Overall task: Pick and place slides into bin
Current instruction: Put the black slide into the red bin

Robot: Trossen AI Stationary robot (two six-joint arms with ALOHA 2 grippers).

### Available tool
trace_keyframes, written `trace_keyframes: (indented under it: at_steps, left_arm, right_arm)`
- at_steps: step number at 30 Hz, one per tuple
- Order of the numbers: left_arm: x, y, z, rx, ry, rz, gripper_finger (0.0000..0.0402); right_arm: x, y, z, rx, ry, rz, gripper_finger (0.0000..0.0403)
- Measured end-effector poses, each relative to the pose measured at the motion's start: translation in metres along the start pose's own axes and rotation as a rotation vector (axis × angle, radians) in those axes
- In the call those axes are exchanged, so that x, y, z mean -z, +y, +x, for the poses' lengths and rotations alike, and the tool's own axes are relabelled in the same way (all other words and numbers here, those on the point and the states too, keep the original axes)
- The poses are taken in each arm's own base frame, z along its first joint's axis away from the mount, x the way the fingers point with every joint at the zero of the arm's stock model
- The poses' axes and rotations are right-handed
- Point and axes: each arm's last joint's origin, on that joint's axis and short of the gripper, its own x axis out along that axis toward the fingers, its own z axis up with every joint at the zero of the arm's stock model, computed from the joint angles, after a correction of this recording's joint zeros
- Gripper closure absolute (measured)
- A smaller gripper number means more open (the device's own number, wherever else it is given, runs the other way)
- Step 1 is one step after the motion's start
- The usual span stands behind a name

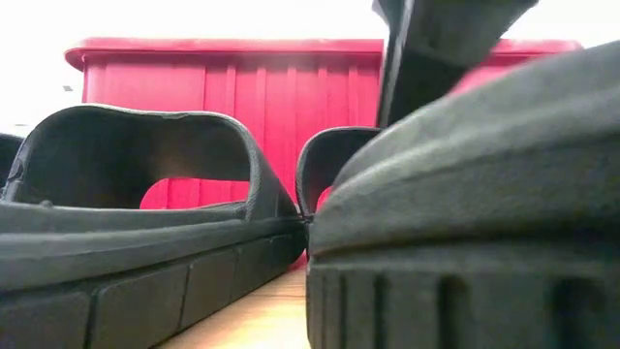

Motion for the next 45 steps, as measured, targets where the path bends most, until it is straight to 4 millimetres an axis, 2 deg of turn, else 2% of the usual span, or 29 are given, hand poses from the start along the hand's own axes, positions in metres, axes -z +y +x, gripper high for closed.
trace_keyframes:
  at_steps: [4,8,14,19,23,30,45]
  left_arm:
    - [0.0,0.0,0.0,0.0,0.0,0.0,0.0176]
    - [0.0,0.0,0.0,-0.004,-0.001,-0.003,0.0176]
    - [0.0,0.001,0.0,-0.015,-0.006,-0.003,0.0176]
    - [0.0,0.001,0.0,-0.018,-0.007,-0.003,0.0176]
    - [0.0,0.001,0.0,-0.018,-0.007,-0.002,0.0176]
    - [0.0,0.001,0.0,-0.019,-0.004,0.005,0.0176]
    - [0.0,0.001,0.0,-0.019,0.0,0.028,0.0176]
  right_arm:
    - [0.008,0.003,0.013,-0.007,0.027,0.034,0.0245]
    - [0.013,0.001,0.016,0.041,0.035,0.063,0.0245]
    - [0.01,-0.009,0.021,0.12,0.016,0.095,0.0251]
    - [0.009,-0.017,0.023,0.158,0.043,0.138,0.0274]
    - [0.002,-0.014,0.021,0.098,-0.008,0.146,0.0286]
    - [-0.002,-0.008,0.019,0.04,-0.052,0.15,0.028]
    - [-0.004,-0.045,0.035,0.164,0.085,0.262,0.0292]
